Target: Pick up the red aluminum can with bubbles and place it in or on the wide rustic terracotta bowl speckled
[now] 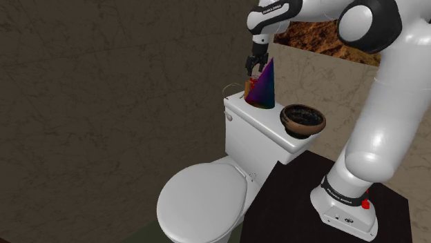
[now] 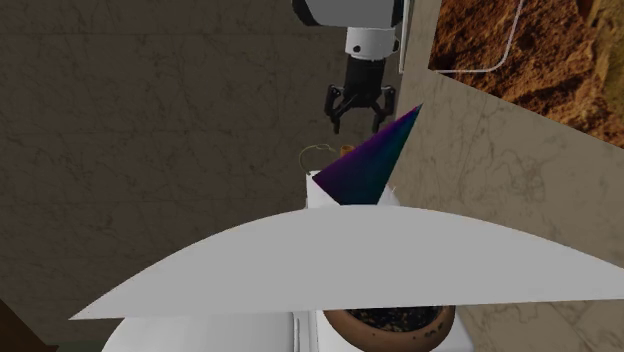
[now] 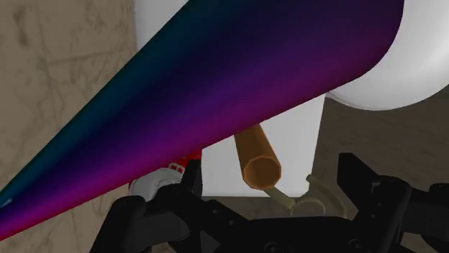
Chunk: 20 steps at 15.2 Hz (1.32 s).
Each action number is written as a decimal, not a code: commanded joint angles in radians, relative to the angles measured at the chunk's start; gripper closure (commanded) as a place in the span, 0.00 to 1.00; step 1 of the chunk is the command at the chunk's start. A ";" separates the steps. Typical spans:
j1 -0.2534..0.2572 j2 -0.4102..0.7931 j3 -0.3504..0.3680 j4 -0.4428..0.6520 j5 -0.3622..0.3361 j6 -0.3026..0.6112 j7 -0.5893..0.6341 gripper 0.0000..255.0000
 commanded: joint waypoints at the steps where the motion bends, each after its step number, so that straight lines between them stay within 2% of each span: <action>1: -0.032 0.091 -0.021 0.069 -0.012 -0.009 -0.041 0.00; 7: -0.130 0.358 -0.027 0.365 0.104 -0.080 -0.125 0.00; 14: -0.128 0.376 -0.019 0.298 0.115 0.004 -0.134 0.00; 20: -0.128 0.378 -0.018 0.293 0.116 0.010 -0.135 0.00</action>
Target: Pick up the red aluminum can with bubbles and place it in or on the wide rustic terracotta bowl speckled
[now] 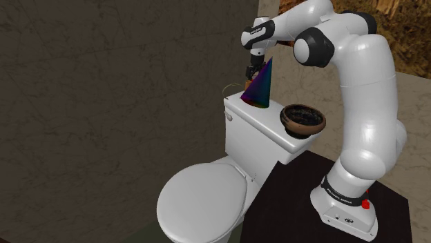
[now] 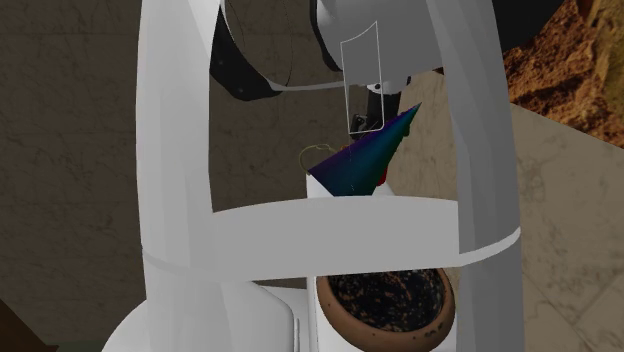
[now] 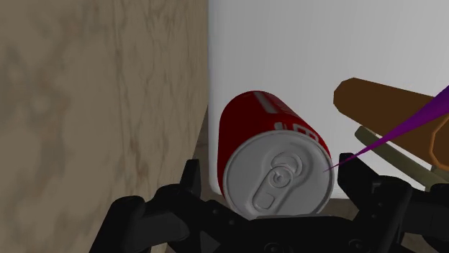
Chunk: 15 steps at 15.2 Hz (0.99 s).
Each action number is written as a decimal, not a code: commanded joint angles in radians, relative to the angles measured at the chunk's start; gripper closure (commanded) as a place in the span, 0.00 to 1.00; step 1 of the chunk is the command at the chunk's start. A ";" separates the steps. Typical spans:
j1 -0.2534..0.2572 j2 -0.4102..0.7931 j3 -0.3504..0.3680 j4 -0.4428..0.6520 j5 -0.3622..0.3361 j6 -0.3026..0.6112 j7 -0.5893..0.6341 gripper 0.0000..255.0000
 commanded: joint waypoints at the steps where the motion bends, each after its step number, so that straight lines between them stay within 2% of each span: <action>1: 0.000 0.000 0.000 0.000 0.000 0.000 0.000 0.00; 2: 0.000 0.000 0.000 0.000 0.000 0.000 0.000 0.00; 3: 0.000 0.000 0.000 0.000 0.000 0.000 0.000 1.00; 12: 0.000 0.000 0.000 0.000 0.000 0.000 0.000 1.00; 15: -0.001 -0.010 -0.003 0.026 -0.006 -0.035 0.004 1.00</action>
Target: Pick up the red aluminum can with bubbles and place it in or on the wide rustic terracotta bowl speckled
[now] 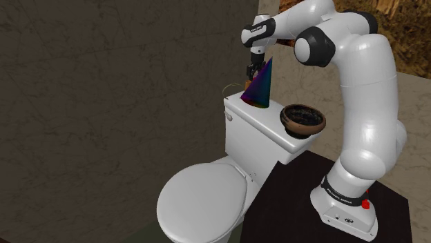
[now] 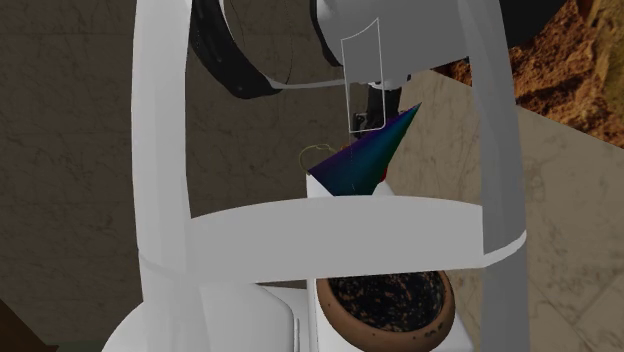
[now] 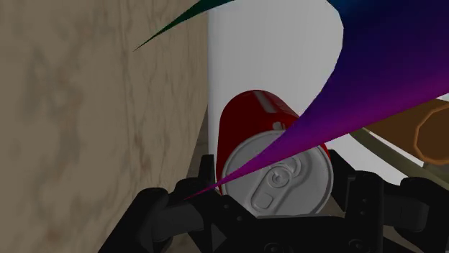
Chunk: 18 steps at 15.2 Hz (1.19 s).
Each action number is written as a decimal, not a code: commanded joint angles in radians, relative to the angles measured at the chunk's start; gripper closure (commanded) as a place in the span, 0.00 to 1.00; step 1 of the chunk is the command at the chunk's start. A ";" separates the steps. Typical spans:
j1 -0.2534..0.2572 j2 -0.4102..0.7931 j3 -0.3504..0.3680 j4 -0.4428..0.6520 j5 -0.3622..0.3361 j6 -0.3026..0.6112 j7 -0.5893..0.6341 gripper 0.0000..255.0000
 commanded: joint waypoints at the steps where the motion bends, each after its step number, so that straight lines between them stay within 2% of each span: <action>1: -0.002 -0.004 -0.002 0.022 -0.003 -0.025 0.002 1.00; 18: -0.028 -0.013 -0.011 0.242 -0.014 -0.249 0.018 1.00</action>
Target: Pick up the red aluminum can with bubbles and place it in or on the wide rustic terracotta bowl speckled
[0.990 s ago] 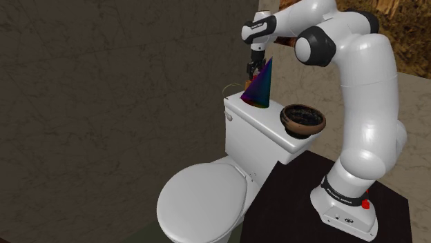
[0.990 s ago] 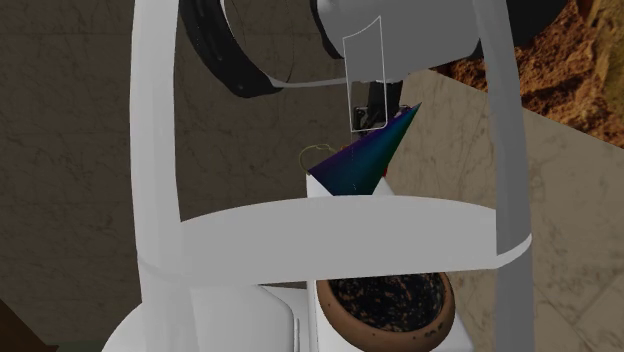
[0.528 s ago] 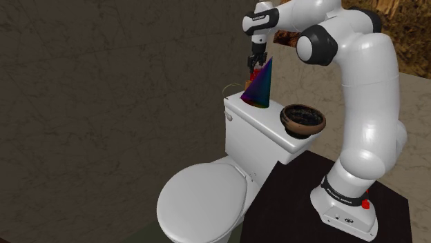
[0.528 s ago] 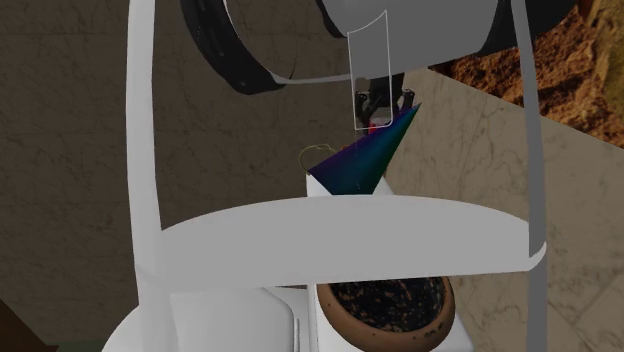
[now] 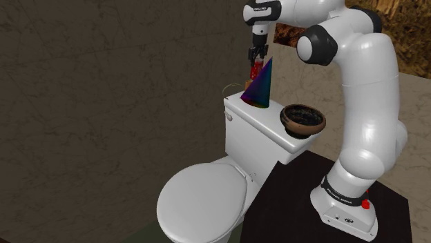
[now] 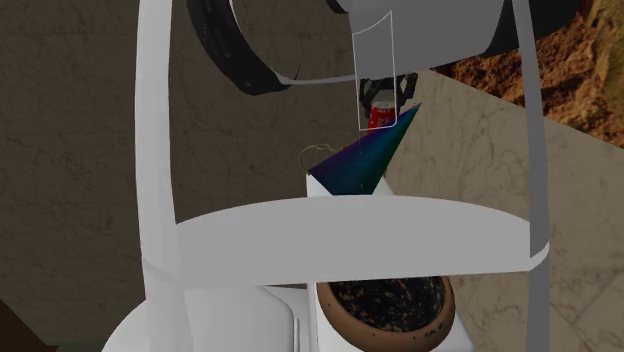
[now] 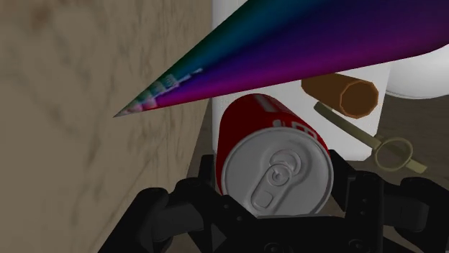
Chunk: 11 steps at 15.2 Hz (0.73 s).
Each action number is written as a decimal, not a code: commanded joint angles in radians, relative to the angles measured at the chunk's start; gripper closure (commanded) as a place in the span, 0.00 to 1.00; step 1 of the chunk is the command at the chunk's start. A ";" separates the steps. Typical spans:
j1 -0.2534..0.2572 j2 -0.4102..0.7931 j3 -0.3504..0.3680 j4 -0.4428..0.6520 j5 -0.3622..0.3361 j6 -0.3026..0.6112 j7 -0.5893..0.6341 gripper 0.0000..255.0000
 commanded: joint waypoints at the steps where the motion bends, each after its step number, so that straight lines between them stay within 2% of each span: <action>1: -0.008 0.005 0.000 0.036 0.002 -0.031 0.000 1.00; 11: -0.055 0.056 0.004 0.257 0.021 -0.199 0.006 1.00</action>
